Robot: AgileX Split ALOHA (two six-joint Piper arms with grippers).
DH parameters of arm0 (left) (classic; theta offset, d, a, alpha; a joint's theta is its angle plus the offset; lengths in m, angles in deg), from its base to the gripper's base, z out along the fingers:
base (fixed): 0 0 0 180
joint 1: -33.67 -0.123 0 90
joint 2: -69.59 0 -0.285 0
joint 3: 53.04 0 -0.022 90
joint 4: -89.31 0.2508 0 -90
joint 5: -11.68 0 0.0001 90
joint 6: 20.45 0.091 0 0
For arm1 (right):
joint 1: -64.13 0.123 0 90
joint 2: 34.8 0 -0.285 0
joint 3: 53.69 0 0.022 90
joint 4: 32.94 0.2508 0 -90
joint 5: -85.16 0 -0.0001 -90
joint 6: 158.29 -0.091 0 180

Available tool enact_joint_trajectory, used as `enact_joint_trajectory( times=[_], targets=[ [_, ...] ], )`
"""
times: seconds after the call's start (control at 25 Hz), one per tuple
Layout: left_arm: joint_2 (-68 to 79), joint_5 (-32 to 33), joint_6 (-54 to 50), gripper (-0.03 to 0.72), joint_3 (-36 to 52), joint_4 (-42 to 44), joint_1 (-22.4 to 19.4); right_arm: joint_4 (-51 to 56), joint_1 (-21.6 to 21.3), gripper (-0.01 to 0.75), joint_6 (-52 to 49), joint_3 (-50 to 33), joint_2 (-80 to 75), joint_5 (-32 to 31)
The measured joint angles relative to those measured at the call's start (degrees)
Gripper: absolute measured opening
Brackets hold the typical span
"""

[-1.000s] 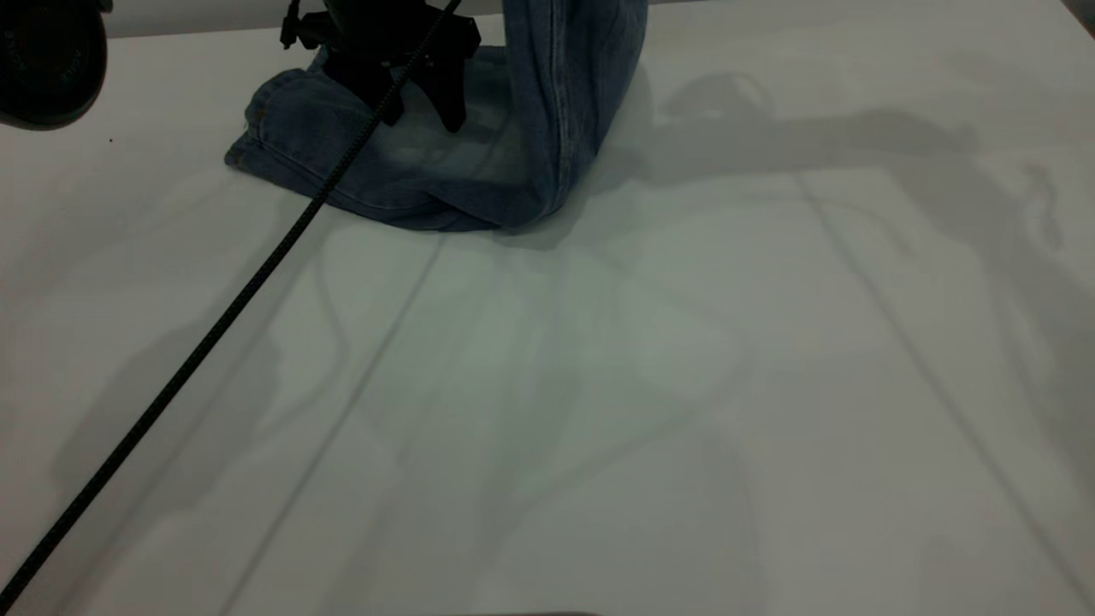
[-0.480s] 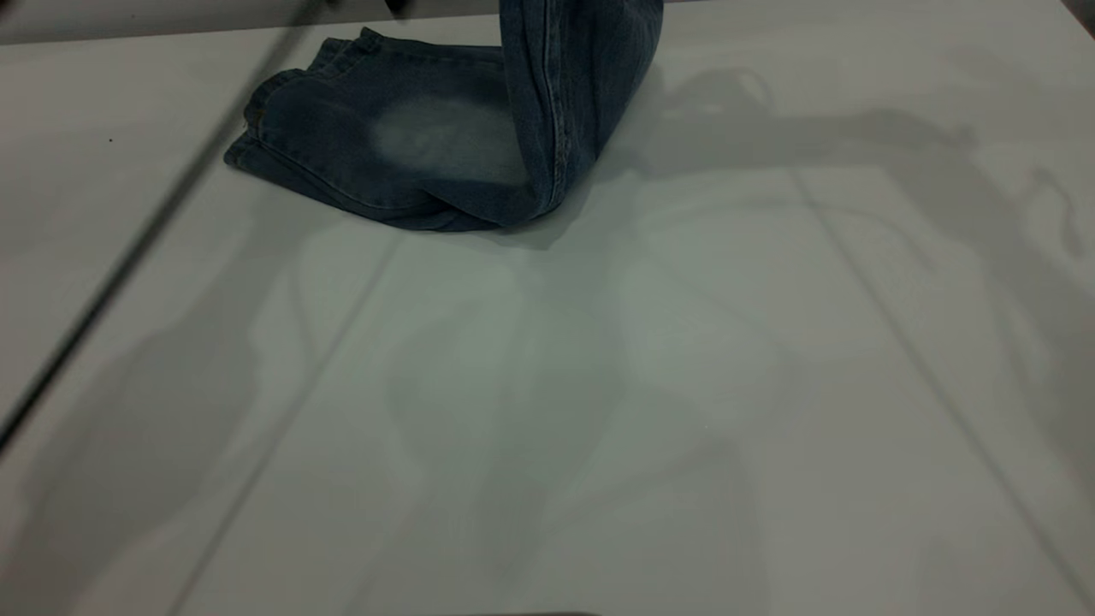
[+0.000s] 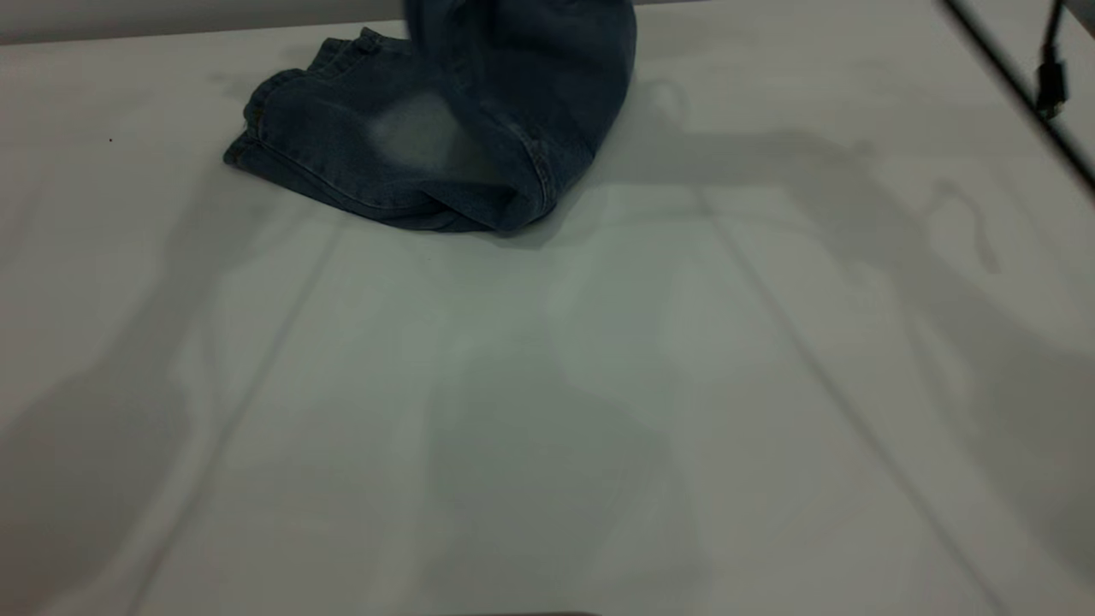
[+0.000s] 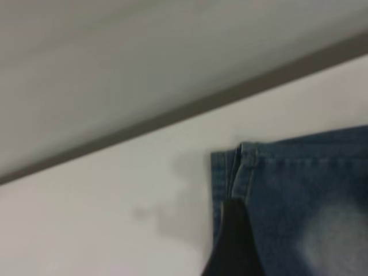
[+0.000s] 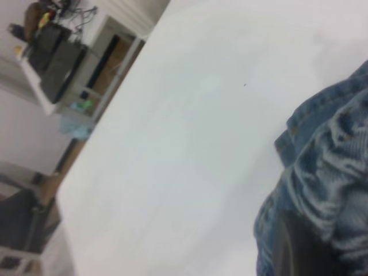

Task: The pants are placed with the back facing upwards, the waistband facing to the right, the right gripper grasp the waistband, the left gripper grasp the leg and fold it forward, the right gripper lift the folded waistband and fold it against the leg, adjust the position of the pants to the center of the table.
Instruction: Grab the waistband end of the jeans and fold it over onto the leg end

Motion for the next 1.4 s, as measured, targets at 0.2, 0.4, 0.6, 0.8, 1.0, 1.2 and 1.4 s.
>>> enact_joint_trajectory(
  times=[0.2, 0.4, 0.6, 0.8, 1.0, 1.2, 1.4],
  targets=[
    [-2.81, 0.0, 0.04, 0.516, 0.0, -0.07, 0.05, 5.21, 4.08, 0.066, 7.22, 0.02, -3.72, 10.4],
    [-3.15, 0.0, 0.04, 0.516, 0.0, -0.07, 0.05, 17.64, 6.8, 0.07, 20.26, 0.02, -7.65, 18.23],
    [-3.15, 0.0, 0.04, 0.516, 0.0, -0.07, 0.05, 24.08, 7.87, 0.099, 27.83, 0.02, -10.21, 19.95],
    [-3.15, 0.0, 0.04, 0.516, 0.0, -0.07, 0.05, 24.85, 8.75, 0.29, 28.17, 0.02, -10.95, 20.13],
    [-3.15, 0.0, 0.04, 0.516, 0.0, -0.07, 0.05, 24.44, 8.7, 0.619, 24.81, 0.13, -10.95, 18.66],
    [-3.15, 0.0, -0.01, 0.516, 0.0, -0.34, 0.05, 17.84, 5.96, 0.675, 17.55, 0.13, -9.19, 14.29],
    [-2.2, 0.0, 0.16, 0.516, 0.0, -0.45, 0.05, 4.68, -0.43, 0.656, 3.31, 0.18, -5.71, 5.6]
  ],
)
